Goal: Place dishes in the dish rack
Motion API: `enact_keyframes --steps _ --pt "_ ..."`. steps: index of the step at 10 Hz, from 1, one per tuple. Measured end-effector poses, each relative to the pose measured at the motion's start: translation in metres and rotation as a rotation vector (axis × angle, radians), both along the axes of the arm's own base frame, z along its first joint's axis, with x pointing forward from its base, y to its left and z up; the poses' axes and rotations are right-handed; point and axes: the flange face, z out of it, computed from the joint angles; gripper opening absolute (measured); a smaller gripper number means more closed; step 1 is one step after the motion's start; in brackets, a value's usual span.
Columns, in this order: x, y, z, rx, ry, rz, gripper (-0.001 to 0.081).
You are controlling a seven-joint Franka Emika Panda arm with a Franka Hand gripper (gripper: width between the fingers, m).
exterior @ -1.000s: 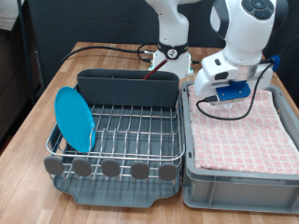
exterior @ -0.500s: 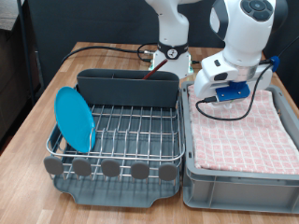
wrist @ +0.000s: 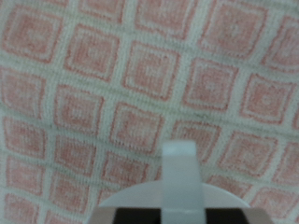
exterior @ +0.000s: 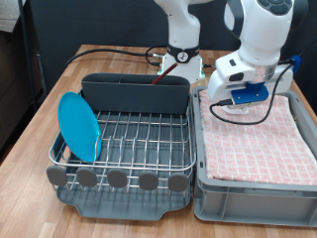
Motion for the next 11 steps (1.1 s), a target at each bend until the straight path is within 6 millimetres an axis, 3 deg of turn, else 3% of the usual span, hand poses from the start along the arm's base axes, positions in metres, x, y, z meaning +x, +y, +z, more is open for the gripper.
enact_keyframes --steps 3,7,11 --pt "0.023 -0.006 0.047 0.007 -0.043 -0.022 0.0071" --pt "0.066 -0.034 0.101 -0.087 -0.295 -0.052 0.0071" --pt "0.076 -0.043 0.104 -0.11 -0.344 -0.102 0.0071"
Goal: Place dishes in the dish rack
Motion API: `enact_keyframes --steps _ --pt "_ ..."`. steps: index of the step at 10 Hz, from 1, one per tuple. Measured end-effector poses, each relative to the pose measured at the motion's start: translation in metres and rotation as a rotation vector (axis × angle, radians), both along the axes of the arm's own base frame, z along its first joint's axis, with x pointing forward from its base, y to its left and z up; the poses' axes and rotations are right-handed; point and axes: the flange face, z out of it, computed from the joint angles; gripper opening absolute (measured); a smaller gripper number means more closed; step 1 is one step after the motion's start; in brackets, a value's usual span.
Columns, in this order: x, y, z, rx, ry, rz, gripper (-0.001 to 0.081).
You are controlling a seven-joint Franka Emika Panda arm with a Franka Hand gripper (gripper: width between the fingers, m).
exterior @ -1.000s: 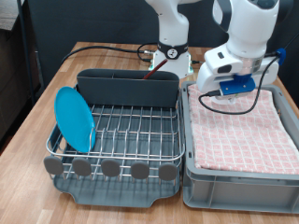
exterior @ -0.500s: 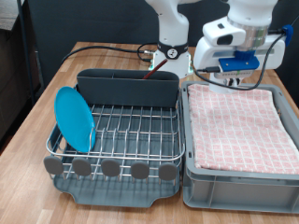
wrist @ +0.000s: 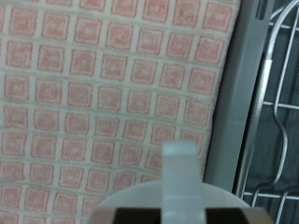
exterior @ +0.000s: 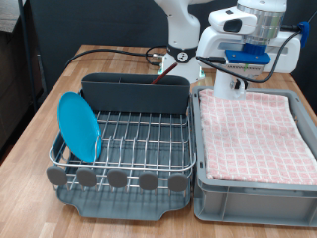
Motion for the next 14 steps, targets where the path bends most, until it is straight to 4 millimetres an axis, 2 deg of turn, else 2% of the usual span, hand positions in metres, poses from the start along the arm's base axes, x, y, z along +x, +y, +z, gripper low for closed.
enact_keyframes --steps 3,10,14 --pt "0.021 -0.019 0.001 0.0 -0.056 -0.042 0.0071" --pt "0.069 -0.045 0.015 0.012 -0.13 -0.105 0.0071" --pt "0.096 -0.064 0.015 0.021 -0.148 -0.114 0.0071"
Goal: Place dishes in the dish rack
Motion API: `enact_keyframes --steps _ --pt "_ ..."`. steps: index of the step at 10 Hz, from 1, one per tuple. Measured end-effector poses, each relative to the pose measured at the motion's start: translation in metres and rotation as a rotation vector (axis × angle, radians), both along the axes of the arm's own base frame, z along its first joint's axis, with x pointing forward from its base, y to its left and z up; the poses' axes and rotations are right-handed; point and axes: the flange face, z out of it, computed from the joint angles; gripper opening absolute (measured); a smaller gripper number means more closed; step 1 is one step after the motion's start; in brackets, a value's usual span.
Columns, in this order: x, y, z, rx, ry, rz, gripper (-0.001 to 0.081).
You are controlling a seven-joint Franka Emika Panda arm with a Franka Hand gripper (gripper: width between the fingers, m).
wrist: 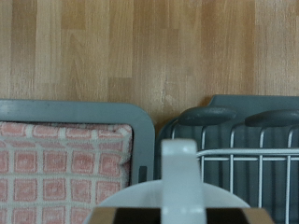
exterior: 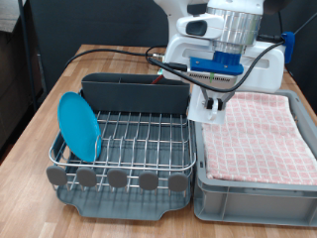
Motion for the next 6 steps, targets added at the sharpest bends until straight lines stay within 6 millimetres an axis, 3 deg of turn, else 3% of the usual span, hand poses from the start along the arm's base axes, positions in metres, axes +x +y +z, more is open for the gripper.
enact_keyframes --steps 6 --pt "0.029 -0.021 -0.011 0.009 -0.028 0.007 0.0071"
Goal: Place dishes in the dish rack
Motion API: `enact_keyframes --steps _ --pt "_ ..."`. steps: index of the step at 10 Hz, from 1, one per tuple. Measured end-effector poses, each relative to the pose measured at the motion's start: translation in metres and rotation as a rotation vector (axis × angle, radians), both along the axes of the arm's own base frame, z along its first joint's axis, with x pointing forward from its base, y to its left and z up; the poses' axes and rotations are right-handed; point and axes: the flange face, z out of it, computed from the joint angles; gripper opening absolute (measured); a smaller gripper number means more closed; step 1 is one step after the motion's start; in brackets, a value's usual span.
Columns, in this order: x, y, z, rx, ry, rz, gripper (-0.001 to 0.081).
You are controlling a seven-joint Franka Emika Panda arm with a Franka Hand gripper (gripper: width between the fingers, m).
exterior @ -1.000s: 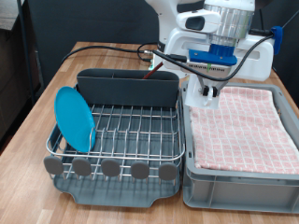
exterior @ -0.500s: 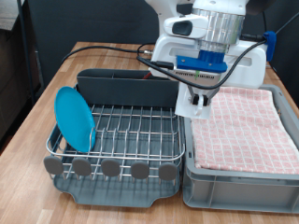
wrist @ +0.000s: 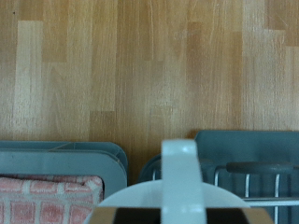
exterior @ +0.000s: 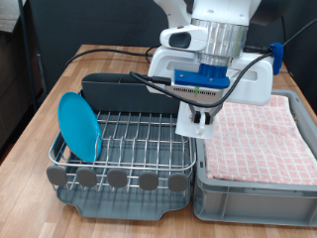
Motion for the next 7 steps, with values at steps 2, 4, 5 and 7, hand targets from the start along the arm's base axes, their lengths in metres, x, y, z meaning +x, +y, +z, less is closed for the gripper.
enact_keyframes --steps 2,4,5,7 --pt "0.008 -0.004 -0.007 0.001 -0.004 -0.004 0.0071" --pt "0.015 -0.009 -0.018 0.003 -0.003 -0.008 0.0071" --pt "0.017 -0.011 -0.023 0.007 -0.003 -0.011 0.0071" --pt "0.022 -0.014 -0.034 0.015 0.0 -0.013 0.0071"
